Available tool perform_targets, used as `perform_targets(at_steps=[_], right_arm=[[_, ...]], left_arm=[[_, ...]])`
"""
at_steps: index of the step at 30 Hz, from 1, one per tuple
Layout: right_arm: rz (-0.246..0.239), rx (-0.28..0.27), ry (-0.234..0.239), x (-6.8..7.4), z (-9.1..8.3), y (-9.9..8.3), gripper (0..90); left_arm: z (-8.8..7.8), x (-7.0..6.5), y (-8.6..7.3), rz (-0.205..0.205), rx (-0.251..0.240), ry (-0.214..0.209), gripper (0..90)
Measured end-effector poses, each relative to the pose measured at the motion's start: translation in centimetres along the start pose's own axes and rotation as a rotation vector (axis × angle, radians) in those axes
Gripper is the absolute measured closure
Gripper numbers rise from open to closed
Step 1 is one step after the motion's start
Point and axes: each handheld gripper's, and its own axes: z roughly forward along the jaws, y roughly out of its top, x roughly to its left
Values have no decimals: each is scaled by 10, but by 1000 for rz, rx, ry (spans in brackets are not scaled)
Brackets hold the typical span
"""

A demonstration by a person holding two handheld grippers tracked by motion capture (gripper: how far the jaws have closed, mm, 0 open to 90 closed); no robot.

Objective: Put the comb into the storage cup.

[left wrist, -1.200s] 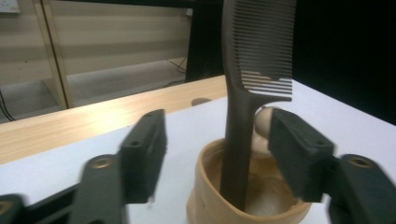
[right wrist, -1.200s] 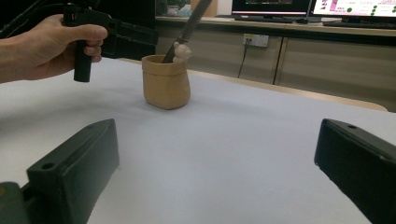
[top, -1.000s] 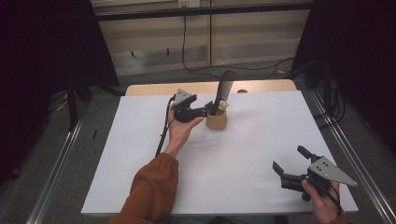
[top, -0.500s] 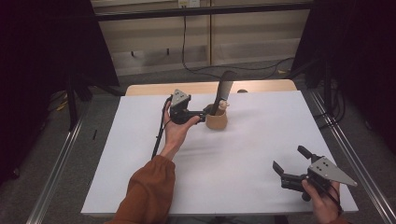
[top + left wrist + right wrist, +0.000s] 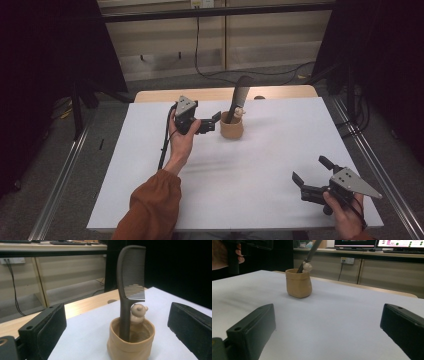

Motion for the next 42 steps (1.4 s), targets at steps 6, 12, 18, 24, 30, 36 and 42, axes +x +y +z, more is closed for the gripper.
perform_targets(at_steps=[6,12,18,24,30,36,42], right_arm=[[7,-4,-7,-1,0,0,0],[1,-8,-13,-1,-1,0,0],[-4,-7,-10,-1,0,1,0],[-13,-11,-14,0,1,1,0],[-18,-13,0,1,1,2,0],[-16,-14,-1,2,2,2,0],[-15,-12,-4,1,2,2,0]], left_arm=[[-13,-3,2,32,-22,-2,21],[-26,-5,-1,32,-57,-7,20],[-37,-6,-7,57,-78,21,20],[-47,-2,-10,34,-76,24,20],[-61,1,-12,27,-83,32,20],[-72,-2,-15,62,-80,30,20],[-86,-1,-17,79,-82,58,22]])
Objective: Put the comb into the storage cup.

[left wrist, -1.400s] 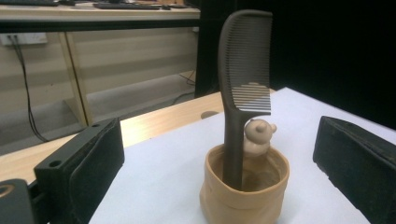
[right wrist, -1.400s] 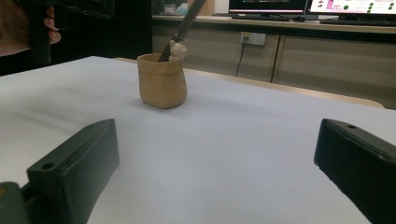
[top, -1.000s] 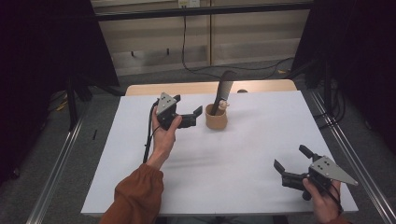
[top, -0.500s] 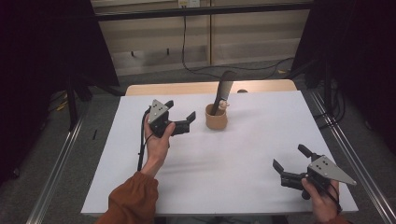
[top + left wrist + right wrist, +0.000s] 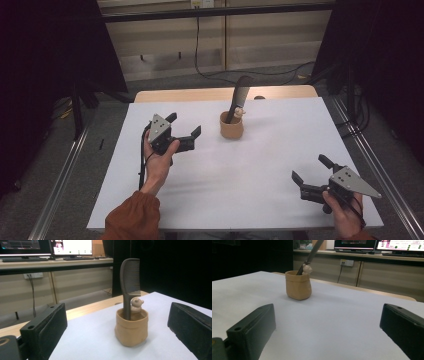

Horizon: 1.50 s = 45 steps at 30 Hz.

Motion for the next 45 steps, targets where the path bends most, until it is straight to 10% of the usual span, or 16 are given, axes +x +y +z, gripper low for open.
perform_targets(at_steps=[45], right_arm=[[2,0,-18,-1,1,0,0]], left_arm=[[-88,2,-40,-25,-42,108,14]])
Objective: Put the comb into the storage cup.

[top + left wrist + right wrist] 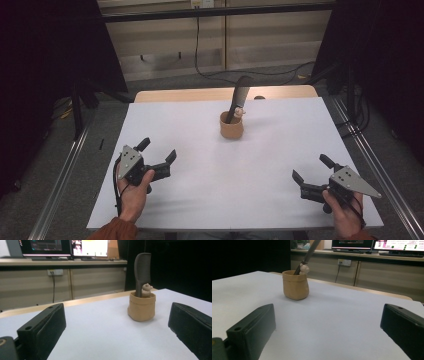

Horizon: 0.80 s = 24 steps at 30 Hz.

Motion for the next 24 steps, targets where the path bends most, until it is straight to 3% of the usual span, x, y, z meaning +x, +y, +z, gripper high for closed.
perform_targets(at_steps=[5,12,19,24], right_arm=[[-1,0,-3,0,0,0,0],[1,1,-5,0,0,0,0],[-3,-1,-4,0,-1,0,0],[-3,-3,-3,0,-1,0,0]], left_arm=[[-8,-3,-1,5,0,-7,14],[-18,-5,-7,1,18,25,18],[-23,-6,-13,-17,33,17,21],[-26,-5,-19,0,43,25,20]])
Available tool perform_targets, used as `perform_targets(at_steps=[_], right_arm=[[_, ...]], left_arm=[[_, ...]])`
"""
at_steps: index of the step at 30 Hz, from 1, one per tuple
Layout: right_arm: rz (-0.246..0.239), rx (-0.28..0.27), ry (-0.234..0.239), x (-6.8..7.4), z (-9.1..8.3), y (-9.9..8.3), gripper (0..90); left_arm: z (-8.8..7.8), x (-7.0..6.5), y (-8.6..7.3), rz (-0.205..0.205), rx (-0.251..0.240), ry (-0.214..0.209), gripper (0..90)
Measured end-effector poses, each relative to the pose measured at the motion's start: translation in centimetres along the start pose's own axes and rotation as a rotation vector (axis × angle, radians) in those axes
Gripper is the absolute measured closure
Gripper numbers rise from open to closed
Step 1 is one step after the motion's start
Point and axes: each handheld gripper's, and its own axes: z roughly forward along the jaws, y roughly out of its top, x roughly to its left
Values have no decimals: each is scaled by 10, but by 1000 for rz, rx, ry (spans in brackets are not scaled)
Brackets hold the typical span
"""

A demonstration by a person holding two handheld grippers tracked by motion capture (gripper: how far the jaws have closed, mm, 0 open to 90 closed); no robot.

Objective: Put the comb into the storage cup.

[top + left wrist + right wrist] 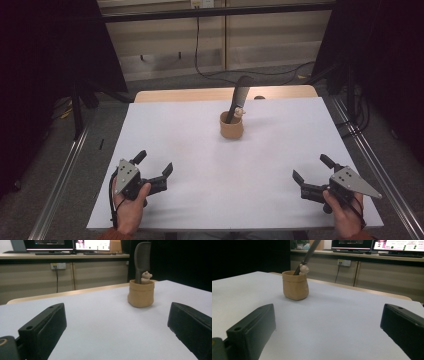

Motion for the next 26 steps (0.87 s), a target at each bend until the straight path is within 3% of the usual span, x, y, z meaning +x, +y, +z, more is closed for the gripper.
perform_targets(at_steps=[4,7,9,17,21,26], right_arm=[[1,3,1,0,0,0,0],[4,4,-2,0,0,0,0],[0,1,-1,0,-1,0,0],[1,6,-4,0,-1,-1,0],[2,6,-6,-1,0,-1,0],[-1,8,-9,-1,0,-1,0]], left_arm=[[-4,3,-3,-3,-1,16,21],[-7,5,-6,-6,10,60,20],[-8,5,-8,-16,19,44,20],[-4,2,-14,21,77,35,21],[-2,2,-10,16,39,25,21],[-3,3,-10,9,43,24,21]])
